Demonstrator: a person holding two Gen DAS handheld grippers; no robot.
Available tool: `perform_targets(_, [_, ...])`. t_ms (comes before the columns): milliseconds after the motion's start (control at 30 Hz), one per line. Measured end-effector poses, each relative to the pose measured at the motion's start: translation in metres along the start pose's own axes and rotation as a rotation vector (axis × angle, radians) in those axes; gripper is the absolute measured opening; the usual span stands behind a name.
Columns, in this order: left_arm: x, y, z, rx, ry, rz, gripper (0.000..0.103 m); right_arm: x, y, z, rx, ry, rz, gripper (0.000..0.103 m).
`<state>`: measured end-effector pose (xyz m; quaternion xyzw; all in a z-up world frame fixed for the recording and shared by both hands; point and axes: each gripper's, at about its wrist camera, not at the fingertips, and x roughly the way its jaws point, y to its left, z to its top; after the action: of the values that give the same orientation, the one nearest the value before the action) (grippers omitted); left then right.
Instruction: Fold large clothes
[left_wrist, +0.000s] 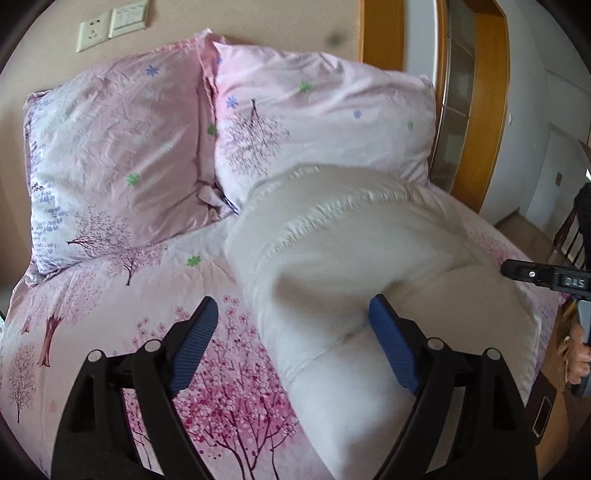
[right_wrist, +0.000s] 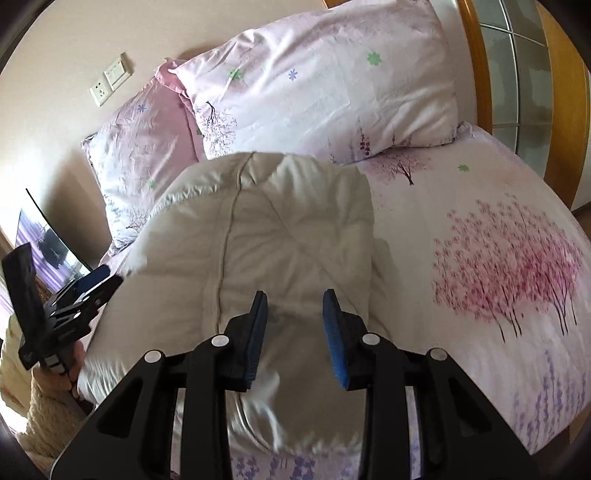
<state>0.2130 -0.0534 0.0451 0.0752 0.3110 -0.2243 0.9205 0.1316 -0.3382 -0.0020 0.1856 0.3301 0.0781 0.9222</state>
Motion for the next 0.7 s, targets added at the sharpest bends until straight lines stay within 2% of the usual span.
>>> perform_targets(67, [0.001, -0.005, -0.002, 0.012, -0.010, 0.019, 0.087, 0.003, -0.006, -0.006, 0.012, 0.013, -0.007, 0.034])
perform_targets(133, [0.003, -0.005, -0.002, 0.009, -0.003, 0.016, 0.087, 0.011, -0.010, -0.010, 0.024, 0.034, -0.036, 0.034])
perform_targets(200, [0.006, -0.005, -0.003, 0.002, 0.005, 0.006, 0.088, 0.024, -0.017, -0.016, 0.052, 0.059, -0.025, 0.034])
perform_targets(700, [0.019, -0.011, -0.011, -0.045, 0.021, -0.022, 0.089, 0.040, -0.026, -0.039, 0.120, 0.019, 0.007, 0.035])
